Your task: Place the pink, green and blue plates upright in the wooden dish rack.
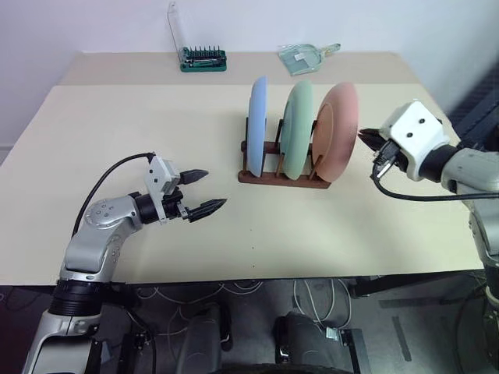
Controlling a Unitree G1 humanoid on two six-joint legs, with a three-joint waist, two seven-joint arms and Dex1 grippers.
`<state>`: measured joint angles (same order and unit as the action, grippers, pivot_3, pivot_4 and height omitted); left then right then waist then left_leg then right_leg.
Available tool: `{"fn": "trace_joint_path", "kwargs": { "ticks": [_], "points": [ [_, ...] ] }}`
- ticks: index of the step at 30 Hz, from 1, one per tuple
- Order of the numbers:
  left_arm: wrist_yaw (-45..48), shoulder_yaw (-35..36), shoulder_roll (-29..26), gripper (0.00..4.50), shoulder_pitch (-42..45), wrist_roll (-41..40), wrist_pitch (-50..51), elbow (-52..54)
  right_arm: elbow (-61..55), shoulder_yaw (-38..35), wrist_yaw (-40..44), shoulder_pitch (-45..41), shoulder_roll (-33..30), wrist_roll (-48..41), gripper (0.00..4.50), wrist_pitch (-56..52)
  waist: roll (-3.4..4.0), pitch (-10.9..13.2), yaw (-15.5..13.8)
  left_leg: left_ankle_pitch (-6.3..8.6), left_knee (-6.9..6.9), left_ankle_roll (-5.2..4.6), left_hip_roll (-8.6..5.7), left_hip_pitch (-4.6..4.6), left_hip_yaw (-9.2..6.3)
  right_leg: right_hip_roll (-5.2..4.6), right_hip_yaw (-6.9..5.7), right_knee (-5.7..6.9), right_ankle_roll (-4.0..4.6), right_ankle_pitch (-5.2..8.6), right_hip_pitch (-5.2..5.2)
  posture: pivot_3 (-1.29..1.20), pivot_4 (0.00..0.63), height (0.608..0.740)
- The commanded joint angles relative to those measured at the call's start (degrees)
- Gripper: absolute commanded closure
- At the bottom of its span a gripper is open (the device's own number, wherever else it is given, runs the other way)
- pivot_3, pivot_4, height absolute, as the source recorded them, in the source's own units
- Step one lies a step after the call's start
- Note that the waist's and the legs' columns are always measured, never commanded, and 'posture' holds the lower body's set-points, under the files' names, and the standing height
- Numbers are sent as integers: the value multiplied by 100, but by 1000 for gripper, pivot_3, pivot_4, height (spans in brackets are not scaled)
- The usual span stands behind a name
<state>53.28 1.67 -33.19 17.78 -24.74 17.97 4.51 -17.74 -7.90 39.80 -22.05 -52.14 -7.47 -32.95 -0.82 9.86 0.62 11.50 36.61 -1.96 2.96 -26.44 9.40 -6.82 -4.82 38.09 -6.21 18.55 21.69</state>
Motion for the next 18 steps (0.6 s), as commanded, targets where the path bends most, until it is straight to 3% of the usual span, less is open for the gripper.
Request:
{"fn": "trace_joint_path", "kwargs": {
  "ticks": [1,5,18],
  "points": [
    [-110,251,-31,0,26,24,-149,-81,183,-520,-60,188,-102,18,4424,286,0,0,10,0,2,-1,1,1,0,1,0,0,0,0,-1,0,150,732],
    [-83,608,-359,0,-65,203,-511,-720,943,-1357,-22,1179,217,-256,4424,867,-1,-2,11,0,7,0,4,4,-9,6,-8,-1,-1,1,-12,0,150,732],
    [20,983,-724,0,-338,185,-684,-1128,1252,-1711,674,1791,789,-1432,4424,1177,9,-2,38,7,25,-7,8,8,-14,3,-9,5,-2,1,-23,0,150,732]
  ]
}}
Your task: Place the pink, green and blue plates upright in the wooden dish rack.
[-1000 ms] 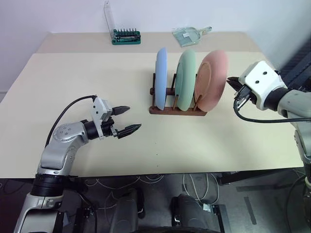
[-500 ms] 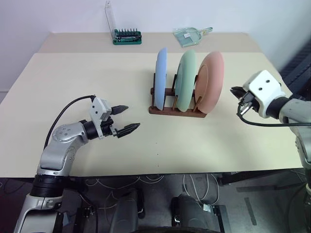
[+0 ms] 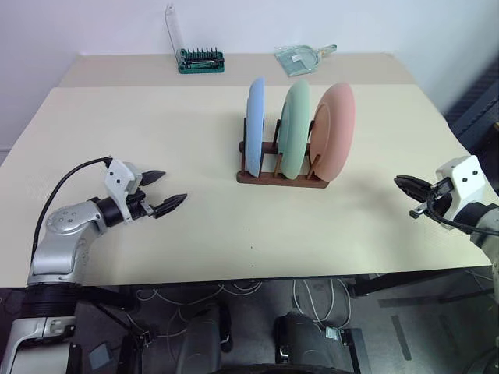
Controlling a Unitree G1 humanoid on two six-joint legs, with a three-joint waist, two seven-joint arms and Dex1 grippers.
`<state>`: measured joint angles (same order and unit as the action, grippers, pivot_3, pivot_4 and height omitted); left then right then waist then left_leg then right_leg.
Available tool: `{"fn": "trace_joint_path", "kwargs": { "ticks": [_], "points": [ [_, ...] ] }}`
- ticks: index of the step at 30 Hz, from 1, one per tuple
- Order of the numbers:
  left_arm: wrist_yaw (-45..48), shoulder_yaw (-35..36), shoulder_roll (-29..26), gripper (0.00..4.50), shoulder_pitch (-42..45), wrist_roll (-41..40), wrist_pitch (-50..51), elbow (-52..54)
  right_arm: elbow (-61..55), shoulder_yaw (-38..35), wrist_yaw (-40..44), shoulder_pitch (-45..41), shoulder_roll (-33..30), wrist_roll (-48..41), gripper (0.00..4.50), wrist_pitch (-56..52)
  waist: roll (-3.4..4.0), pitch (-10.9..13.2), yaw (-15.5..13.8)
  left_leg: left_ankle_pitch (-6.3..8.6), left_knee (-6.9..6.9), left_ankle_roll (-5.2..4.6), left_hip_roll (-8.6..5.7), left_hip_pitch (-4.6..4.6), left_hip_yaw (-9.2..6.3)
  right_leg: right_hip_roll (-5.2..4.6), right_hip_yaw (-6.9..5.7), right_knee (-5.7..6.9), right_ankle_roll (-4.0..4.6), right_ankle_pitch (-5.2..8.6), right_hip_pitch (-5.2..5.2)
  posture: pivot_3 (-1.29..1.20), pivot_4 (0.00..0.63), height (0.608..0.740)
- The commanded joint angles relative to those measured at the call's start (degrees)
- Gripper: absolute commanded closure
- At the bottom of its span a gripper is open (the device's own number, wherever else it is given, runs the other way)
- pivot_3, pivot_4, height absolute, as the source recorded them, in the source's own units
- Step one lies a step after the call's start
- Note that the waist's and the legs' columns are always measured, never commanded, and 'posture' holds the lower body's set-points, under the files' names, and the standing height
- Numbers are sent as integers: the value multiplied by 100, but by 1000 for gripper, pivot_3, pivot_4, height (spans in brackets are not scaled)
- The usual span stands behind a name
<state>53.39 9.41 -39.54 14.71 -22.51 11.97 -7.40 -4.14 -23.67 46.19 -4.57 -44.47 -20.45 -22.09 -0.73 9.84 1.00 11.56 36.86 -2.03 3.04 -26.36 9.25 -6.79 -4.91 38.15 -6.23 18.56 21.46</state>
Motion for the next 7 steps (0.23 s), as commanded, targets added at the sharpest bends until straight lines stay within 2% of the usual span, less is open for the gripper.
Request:
{"fn": "trace_joint_path", "kwargs": {
  "ticks": [1,7],
  "points": [
    [14,240,-90,0,-83,-55,-63,105,-84,-66,-12,14,47,-94,4424,127,0,0,0,1,0,-1,-1,0,0,-1,0,0,0,0,0,0,150,732],
    [-79,309,-33,0,-253,-127,33,346,246,216,-51,-354,39,-18,4424,234,1,0,12,2,1,0,1,0,0,-2,0,1,0,0,1,0,150,732]
  ]
}}
